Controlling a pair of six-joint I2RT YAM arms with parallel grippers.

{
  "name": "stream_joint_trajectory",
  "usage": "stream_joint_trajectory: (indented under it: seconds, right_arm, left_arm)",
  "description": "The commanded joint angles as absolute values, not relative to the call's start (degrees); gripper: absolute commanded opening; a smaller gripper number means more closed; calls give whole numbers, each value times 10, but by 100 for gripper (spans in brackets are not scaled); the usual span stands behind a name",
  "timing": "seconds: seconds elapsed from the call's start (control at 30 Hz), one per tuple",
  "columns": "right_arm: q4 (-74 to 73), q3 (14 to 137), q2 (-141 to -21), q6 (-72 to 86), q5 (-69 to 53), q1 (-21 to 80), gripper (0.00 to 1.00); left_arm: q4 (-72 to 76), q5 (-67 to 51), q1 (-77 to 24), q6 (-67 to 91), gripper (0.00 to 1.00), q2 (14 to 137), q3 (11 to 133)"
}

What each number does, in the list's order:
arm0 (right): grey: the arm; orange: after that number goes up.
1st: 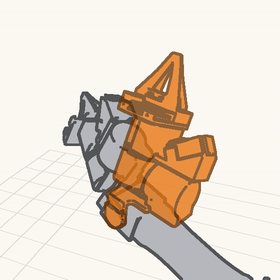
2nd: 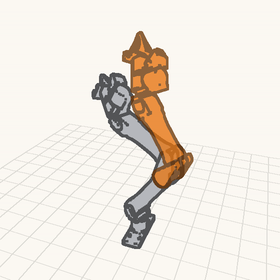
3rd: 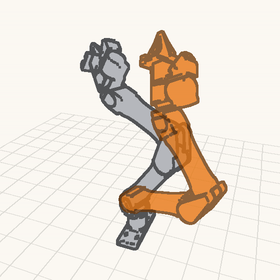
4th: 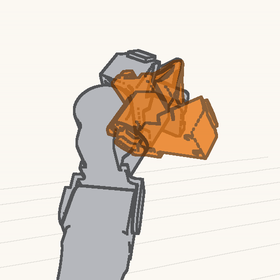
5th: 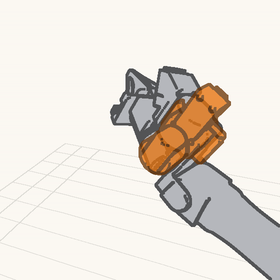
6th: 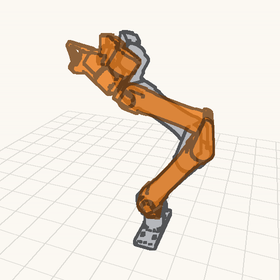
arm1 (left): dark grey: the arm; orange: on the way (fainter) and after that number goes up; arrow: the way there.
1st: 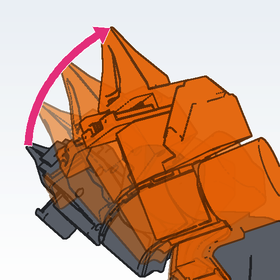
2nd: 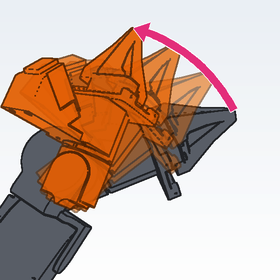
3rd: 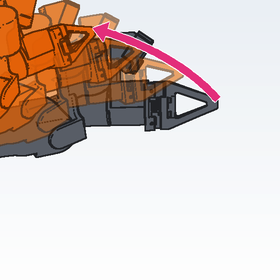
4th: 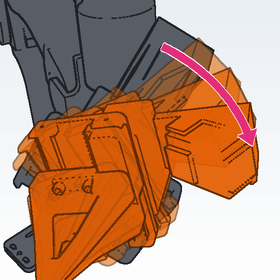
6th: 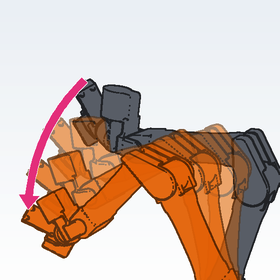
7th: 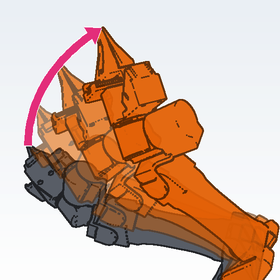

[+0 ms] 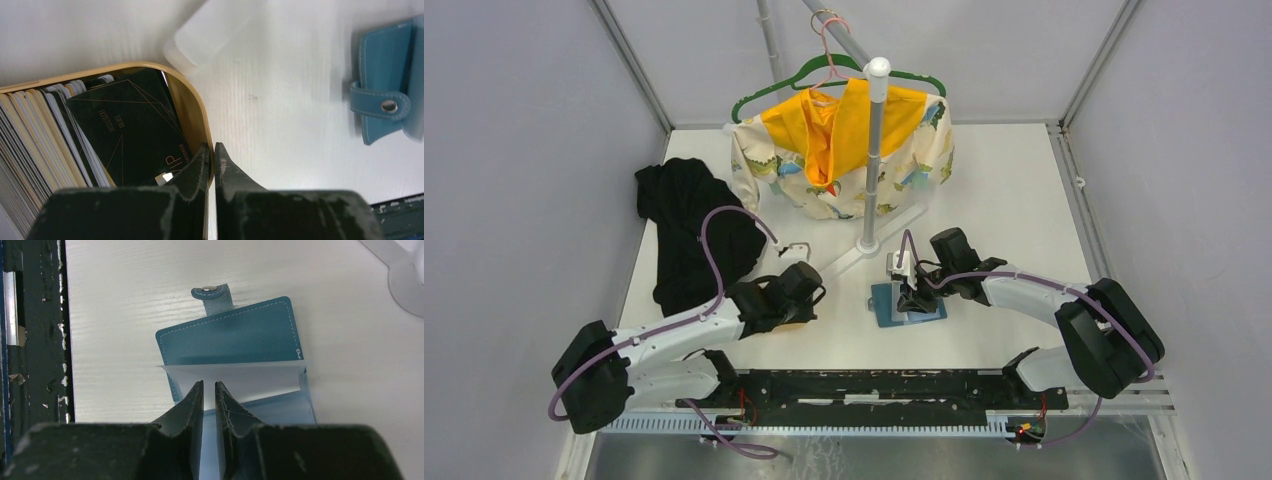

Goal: Put the credit cards into the card holder
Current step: Place the storage box at the center of the board.

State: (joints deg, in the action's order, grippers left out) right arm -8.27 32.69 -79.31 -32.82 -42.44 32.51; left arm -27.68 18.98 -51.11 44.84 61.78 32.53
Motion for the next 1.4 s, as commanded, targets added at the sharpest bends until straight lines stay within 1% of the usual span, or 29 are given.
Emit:
stream_joint_trajectory:
  seconds: [0.0,0.17,0.33,0.6,0.73,0.77,0.87,0.93,0.97,1.03,1.1,1.23,1.37]
  right_arm:
    - [-72,344,-784,-328,-433,326,20]
    - [-67,342,-785,-324,-437,326,20]
    - [-59,341,-787,-313,-437,326,20]
    - [-54,339,-781,-305,-432,320,20]
    - [-56,340,-776,-308,-430,316,20]
    - [-56,340,-774,-308,-430,315,20]
    - [-58,340,-770,-310,-429,312,20]
    - [-60,340,-767,-312,-428,310,20]
    - [-60,339,-763,-313,-427,310,20]
    - [-59,338,-759,-314,-427,308,20]
    - [-58,338,-757,-314,-427,308,20]
    - [-60,338,-758,-314,-429,307,20]
    - [-60,338,-757,-315,-429,307,20]
  left_arm:
    - [-232,190,-563,516,2,622,339]
    - [-217,205,-626,535,2,668,372]
    - [-179,208,-667,544,2,722,400]
    - [-125,198,-694,532,2,828,465]
    - [-103,192,-695,529,4,865,479]
    - [-103,192,-695,529,7,872,485]
    - [-106,192,-696,527,31,882,496]
    - [-112,193,-695,526,43,875,496]
    - [-115,193,-695,525,48,865,495]
    - [-123,191,-698,518,53,845,490]
    - [-131,189,-704,508,55,819,485]
    - [-170,205,-712,491,55,771,472]
    - [-230,252,-712,475,57,733,459]
